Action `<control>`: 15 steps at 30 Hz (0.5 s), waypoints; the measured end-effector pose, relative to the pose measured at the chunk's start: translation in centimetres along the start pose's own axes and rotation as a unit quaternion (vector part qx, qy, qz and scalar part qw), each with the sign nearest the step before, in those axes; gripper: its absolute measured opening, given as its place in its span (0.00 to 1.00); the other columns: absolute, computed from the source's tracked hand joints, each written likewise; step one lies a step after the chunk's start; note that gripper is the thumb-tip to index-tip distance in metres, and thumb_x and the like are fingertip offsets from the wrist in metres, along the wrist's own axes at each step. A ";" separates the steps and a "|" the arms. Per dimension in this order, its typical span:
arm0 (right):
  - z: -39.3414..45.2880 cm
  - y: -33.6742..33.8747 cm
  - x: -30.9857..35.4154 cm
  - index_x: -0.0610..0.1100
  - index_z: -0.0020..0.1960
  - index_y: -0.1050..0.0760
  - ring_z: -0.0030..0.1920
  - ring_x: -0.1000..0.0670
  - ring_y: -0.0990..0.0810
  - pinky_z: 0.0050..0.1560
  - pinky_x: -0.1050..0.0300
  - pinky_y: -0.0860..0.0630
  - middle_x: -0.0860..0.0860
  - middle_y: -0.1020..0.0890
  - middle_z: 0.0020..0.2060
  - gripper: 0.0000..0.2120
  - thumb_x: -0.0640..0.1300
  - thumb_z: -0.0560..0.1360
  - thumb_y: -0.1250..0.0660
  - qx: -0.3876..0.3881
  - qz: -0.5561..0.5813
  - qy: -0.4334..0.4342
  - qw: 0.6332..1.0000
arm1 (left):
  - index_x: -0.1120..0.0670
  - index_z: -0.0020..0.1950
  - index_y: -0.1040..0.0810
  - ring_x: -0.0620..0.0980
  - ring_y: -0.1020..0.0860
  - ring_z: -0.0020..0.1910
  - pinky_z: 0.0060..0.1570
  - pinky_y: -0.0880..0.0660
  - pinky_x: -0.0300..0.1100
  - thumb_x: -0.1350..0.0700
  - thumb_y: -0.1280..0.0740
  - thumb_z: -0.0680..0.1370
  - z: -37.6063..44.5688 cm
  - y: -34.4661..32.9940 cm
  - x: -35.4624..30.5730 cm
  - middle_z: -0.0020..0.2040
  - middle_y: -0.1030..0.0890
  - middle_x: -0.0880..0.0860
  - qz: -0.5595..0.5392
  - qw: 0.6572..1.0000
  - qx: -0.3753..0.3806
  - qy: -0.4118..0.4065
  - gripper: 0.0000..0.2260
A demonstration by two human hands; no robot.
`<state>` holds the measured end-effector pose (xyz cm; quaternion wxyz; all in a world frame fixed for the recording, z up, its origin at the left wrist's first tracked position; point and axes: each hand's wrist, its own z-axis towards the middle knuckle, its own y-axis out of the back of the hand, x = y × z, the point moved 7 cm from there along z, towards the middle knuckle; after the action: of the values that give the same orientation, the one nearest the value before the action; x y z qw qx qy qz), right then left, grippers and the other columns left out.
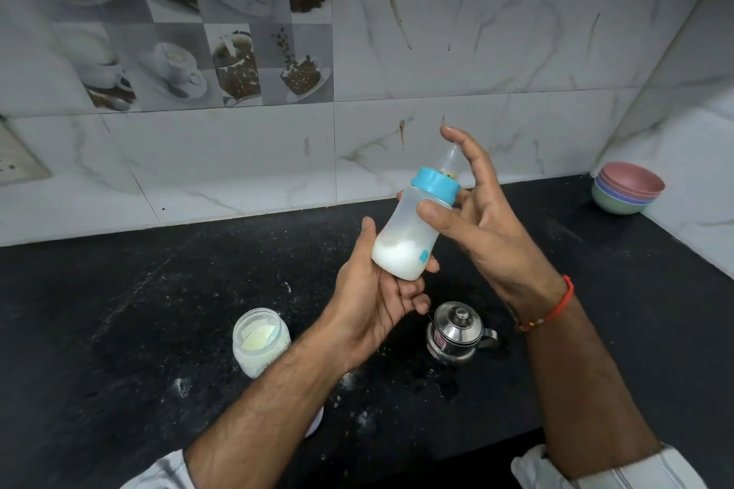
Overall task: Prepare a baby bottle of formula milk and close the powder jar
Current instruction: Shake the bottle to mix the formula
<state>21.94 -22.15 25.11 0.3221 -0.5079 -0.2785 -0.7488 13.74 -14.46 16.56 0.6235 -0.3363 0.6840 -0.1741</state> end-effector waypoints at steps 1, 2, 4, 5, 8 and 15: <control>0.0 0.1 0.2 0.60 0.79 0.43 0.54 0.39 0.16 0.60 0.47 0.20 0.34 0.20 0.56 0.40 0.38 0.76 0.27 -0.004 -0.007 0.002 1.000 | 0.61 0.67 0.24 0.48 0.31 0.31 0.31 0.27 0.44 0.35 0.52 0.85 0.1 0.3 0.0 0.44 0.19 0.60 0.009 1.000 -0.010 -0.006 0.33; 0.0 0.2 0.3 0.59 0.79 0.42 0.52 0.42 0.15 0.60 0.45 0.19 0.37 0.19 0.55 0.40 0.38 0.75 0.26 -0.012 -0.012 0.003 1.000 | 0.60 0.68 0.24 0.48 0.29 0.31 0.31 0.26 0.44 0.35 0.51 0.84 0.2 0.7 -0.1 0.44 0.19 0.59 0.026 0.999 -0.024 -0.014 0.33; -0.4 0.3 1.5 0.56 0.78 0.41 0.52 0.45 0.15 0.61 0.41 0.19 0.43 0.16 0.53 0.41 0.38 0.73 0.25 -0.042 -0.023 0.038 0.998 | 0.57 0.68 0.24 0.48 0.25 0.33 0.31 0.25 0.44 0.33 0.50 0.83 0.3 1.9 -0.5 0.47 0.18 0.57 0.064 0.995 -0.062 -0.039 0.32; -0.8 0.3 2.3 0.53 0.78 0.40 0.52 0.47 0.15 0.62 0.41 0.19 0.49 0.16 0.54 0.41 0.37 0.72 0.24 -0.078 -0.030 0.073 0.994 | 0.55 0.68 0.24 0.48 0.24 0.33 0.31 0.25 0.44 0.33 0.49 0.82 0.3 2.7 -0.7 0.51 0.17 0.56 0.077 0.992 -0.087 -0.051 0.31; -3.4 0.0 3.8 0.49 0.76 0.42 0.63 0.46 0.20 0.65 0.45 0.22 0.68 0.26 0.66 0.39 0.34 0.74 0.25 -0.257 -0.089 0.223 0.936 | 0.53 0.66 0.24 0.48 0.22 0.34 0.32 0.24 0.45 0.34 0.46 0.82 0.2 5.1 -1.3 0.61 0.17 0.56 0.091 0.976 -0.177 -0.086 0.27; -3.8 -1.7 -3.3 0.59 0.74 0.36 0.56 0.53 0.16 0.59 0.48 0.17 0.61 0.20 0.58 0.37 0.41 0.73 0.22 -0.196 -0.149 0.042 0.968 | 0.50 0.61 0.23 0.49 0.22 0.46 0.40 0.23 0.46 0.41 0.48 0.86 -0.5 7.5 -2.8 0.64 0.21 0.52 0.190 0.929 -0.265 -0.174 0.19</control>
<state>19.32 -23.22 20.57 0.1126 -0.4825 -0.1847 -0.8487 11.45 -7.31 13.79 0.6422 -0.3777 0.6375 0.1963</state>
